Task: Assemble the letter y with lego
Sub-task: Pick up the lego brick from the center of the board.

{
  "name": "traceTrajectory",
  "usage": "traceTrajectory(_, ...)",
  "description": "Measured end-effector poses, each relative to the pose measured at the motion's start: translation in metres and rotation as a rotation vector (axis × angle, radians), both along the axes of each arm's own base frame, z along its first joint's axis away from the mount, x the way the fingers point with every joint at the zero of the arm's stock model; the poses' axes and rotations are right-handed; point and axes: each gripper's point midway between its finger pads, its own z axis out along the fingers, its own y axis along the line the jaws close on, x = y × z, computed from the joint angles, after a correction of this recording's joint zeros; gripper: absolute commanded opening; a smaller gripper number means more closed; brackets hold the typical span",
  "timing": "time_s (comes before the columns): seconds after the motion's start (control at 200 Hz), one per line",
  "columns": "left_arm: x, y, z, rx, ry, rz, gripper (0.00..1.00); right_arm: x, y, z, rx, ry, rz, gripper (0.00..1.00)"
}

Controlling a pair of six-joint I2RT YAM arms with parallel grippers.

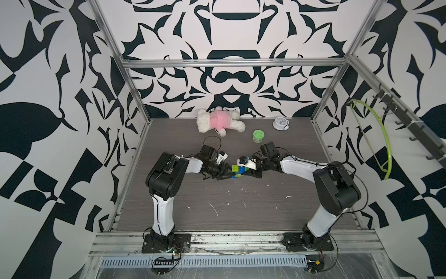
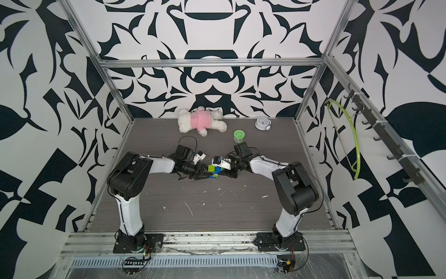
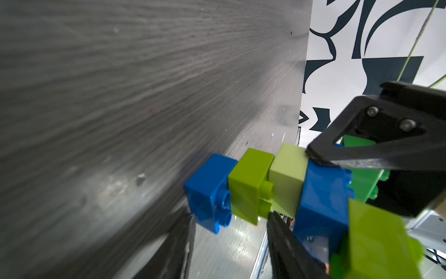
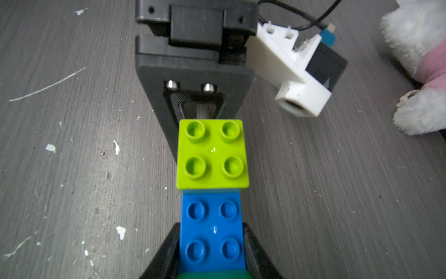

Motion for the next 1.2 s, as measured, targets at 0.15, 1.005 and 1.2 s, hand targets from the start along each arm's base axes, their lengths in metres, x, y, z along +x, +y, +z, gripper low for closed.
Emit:
traceTrajectory(0.15,0.000,0.002,0.000,0.002,0.002,0.002,0.54,0.001,0.002,0.000,-0.001,0.007,0.003,0.35)
traceTrajectory(1.005,0.002,0.013,0.001,0.019,0.001,0.027,0.56,0.007,0.007,0.000,-0.012,0.058,0.012,0.32)
traceTrajectory(1.2,0.003,0.019,0.002,0.024,0.006,0.040,0.56,0.006,0.007,0.001,-0.021,0.079,0.012,0.31)
